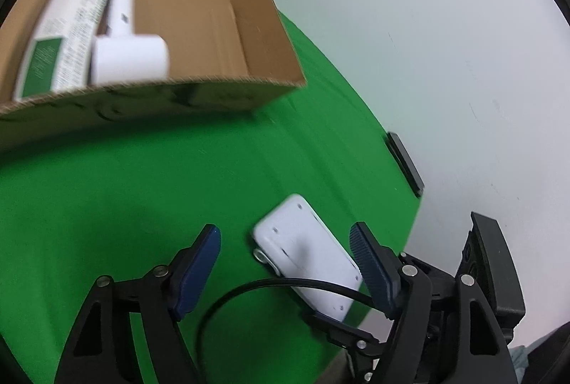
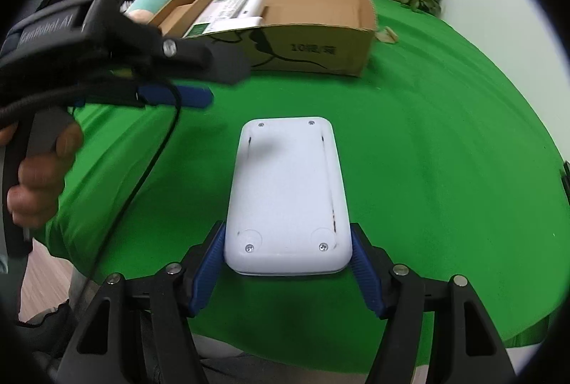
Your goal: Organize objects
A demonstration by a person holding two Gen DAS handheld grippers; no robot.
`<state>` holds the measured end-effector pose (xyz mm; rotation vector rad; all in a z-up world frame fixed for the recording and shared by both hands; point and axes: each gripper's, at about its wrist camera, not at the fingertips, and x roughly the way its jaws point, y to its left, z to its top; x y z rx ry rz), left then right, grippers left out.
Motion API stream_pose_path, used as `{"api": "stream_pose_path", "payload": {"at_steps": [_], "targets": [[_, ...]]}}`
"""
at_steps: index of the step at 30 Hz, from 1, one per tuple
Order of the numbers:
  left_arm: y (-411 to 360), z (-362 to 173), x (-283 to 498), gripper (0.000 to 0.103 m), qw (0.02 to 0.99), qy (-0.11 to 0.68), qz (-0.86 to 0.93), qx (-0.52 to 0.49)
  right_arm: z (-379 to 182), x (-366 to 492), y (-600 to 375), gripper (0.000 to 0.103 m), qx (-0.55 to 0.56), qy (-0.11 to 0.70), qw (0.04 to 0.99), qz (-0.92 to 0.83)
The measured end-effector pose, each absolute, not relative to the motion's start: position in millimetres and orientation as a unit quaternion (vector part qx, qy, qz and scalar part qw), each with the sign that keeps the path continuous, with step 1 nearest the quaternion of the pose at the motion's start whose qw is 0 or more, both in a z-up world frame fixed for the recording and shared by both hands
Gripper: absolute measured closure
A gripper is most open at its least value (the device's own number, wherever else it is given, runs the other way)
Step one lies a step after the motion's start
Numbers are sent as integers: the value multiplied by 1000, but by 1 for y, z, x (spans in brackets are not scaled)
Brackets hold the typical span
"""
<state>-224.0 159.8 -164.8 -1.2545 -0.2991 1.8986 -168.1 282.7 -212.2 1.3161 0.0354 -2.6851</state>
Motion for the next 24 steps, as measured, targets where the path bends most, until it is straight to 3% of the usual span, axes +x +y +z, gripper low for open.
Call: {"api": "stream_pose_path", "payload": {"at_steps": [9, 14, 20, 24], "targets": [[184, -188, -222, 41, 417, -120, 722, -540, -216, -170, 283, 33, 427, 21, 92, -899], [181, -190, -221, 47, 409, -125, 724, -541, -217, -172, 277, 36, 427, 35, 86, -899], [176, -196, -226, 65, 410, -136, 714, -552, -215, -177, 275, 37, 428, 6, 88, -899], [167, -198, -228, 71, 398, -138, 723, -547, -214, -177, 271, 37, 428, -4, 92, -899]]}}
